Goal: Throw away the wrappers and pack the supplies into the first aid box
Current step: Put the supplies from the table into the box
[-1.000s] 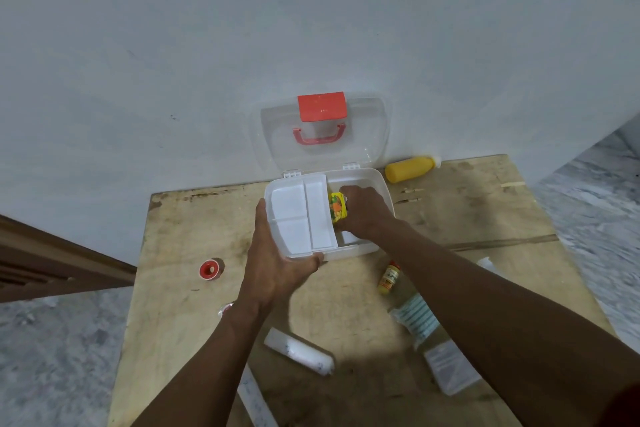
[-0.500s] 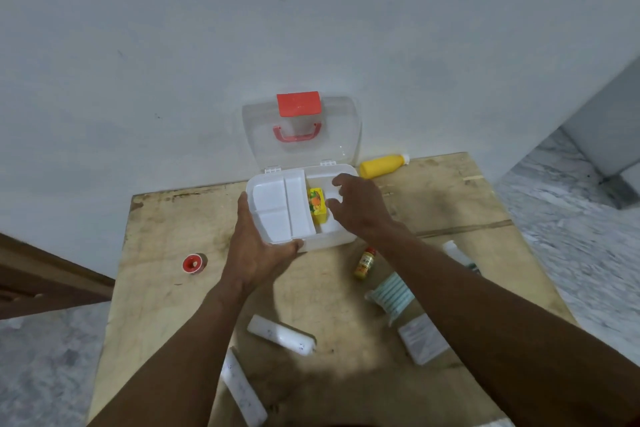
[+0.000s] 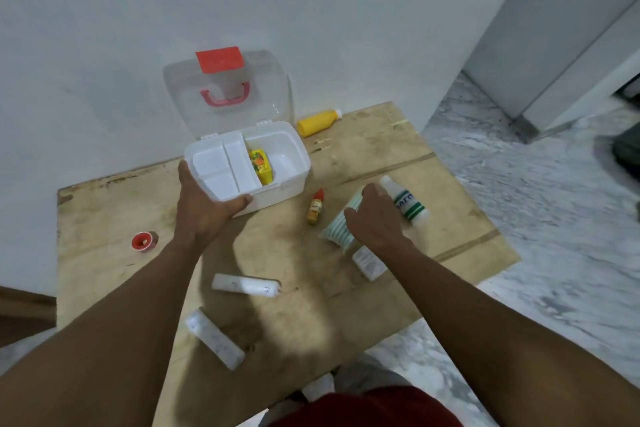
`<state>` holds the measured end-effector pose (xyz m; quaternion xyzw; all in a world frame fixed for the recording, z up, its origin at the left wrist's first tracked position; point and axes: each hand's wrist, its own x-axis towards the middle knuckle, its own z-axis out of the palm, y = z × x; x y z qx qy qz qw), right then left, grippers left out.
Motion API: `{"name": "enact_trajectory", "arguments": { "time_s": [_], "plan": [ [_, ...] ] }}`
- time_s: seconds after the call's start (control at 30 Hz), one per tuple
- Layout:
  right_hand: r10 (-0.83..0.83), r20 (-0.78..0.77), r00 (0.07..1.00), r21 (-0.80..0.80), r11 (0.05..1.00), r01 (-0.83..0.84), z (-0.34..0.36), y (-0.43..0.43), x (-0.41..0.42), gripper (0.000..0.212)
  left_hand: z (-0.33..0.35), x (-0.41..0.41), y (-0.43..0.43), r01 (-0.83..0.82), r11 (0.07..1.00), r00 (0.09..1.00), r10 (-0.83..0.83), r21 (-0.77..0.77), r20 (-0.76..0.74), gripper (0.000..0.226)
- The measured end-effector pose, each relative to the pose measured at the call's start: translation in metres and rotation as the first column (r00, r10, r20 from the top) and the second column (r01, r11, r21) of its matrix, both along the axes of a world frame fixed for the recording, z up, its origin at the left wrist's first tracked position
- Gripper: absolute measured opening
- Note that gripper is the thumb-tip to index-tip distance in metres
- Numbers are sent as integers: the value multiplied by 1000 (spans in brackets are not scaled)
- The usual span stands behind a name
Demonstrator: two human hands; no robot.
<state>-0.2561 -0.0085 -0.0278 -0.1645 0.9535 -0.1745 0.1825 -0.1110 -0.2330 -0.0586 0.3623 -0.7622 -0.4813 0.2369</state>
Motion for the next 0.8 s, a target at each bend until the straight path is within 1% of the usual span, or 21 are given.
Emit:
{"name": "enact_trajectory", "arguments": {
  "time_s": [0.1, 0.23, 0.37, 0.47, 0.53, 0.6, 0.63, 0.7, 0.8],
  "plan": [
    [-73, 58, 996, -32, 997, 75, -5, 1, 1, 59, 0, -1, 0, -3, 1000, 1000, 3, 5, 1, 103],
    [-100, 81, 992, -17, 995, 101, -11, -11, -5, 59, -3, -1, -3, -5, 1000, 1000, 5, 6, 6, 103],
    [-161, 157, 974, -16, 986, 166, -12, -22, -11, 75, -7, -1, -4, -8, 1000, 1000, 8, 10, -2, 103],
    [-205, 218, 954, -25, 976, 216, -10, -23, -16, 73, -7, -1, -5, -4, 1000, 1000, 4, 5, -10, 105],
    [-225, 256, 940, -75, 965, 252, -5, -23, -18, 74, -7, -1, -6, 6, 1000, 1000, -6, 6, -24, 106],
    [-237, 264, 935, -131, 951, 278, 1, -20, -19, 80, -7, -1, -5, 15, 1000, 999, -14, 2, -29, 106],
    [-243, 262, 934, -168, 942, 292, 6, -19, -19, 78, -6, 0, -4, 17, 1000, 999, -17, 0, -29, 105],
    [-269, 260, 927, -268, 903, 337, 21, -18, -22, 61, -6, 1, -4, 23, 1000, 999, -23, 4, -35, 106],
    [-304, 257, 917, -439, 809, 391, 49, -21, -29, 50, -1, 2, -2, 41, 999, 998, -41, 5, -57, 108]
  ]
}}
